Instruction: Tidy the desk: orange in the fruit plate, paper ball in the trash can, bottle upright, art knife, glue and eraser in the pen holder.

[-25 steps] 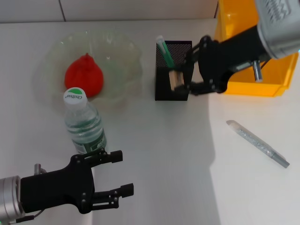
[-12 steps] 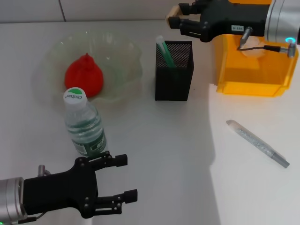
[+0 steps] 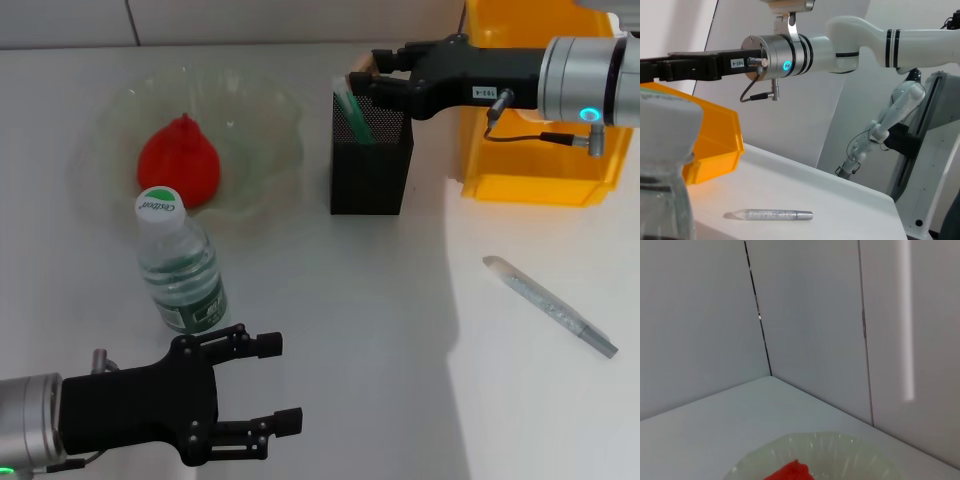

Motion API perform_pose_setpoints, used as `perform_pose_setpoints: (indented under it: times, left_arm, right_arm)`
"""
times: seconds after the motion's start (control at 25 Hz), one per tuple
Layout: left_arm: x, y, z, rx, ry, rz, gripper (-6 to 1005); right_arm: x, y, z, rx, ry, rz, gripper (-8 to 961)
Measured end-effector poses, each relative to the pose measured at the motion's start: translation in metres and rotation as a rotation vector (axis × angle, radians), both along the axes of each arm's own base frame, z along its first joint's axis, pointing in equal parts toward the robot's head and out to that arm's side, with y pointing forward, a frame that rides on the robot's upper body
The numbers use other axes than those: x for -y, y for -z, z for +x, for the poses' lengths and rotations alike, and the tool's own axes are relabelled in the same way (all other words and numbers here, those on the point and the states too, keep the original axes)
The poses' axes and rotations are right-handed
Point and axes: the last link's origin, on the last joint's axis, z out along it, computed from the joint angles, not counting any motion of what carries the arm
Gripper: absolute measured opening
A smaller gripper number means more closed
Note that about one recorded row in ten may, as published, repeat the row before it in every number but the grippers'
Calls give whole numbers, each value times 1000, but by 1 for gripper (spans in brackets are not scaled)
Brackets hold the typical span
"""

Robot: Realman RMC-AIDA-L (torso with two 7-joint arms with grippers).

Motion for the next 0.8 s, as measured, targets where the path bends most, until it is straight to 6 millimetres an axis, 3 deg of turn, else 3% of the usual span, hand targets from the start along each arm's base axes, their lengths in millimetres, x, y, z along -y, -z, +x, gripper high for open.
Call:
perform_pose_setpoints:
  times: [0.36, 0.52, 0.8]
  left_arm:
    - [1, -2, 0, -4, 13, -13, 842]
    - [1, -2, 0, -7, 14, -16, 842]
    - [3, -2, -1, -5, 8, -14, 842]
  right_arm:
    - [4, -5, 4, -18, 15, 5, 494]
    - [6, -9, 2, -40, 12, -1, 551]
    - [19, -52, -8, 33, 41, -1, 564]
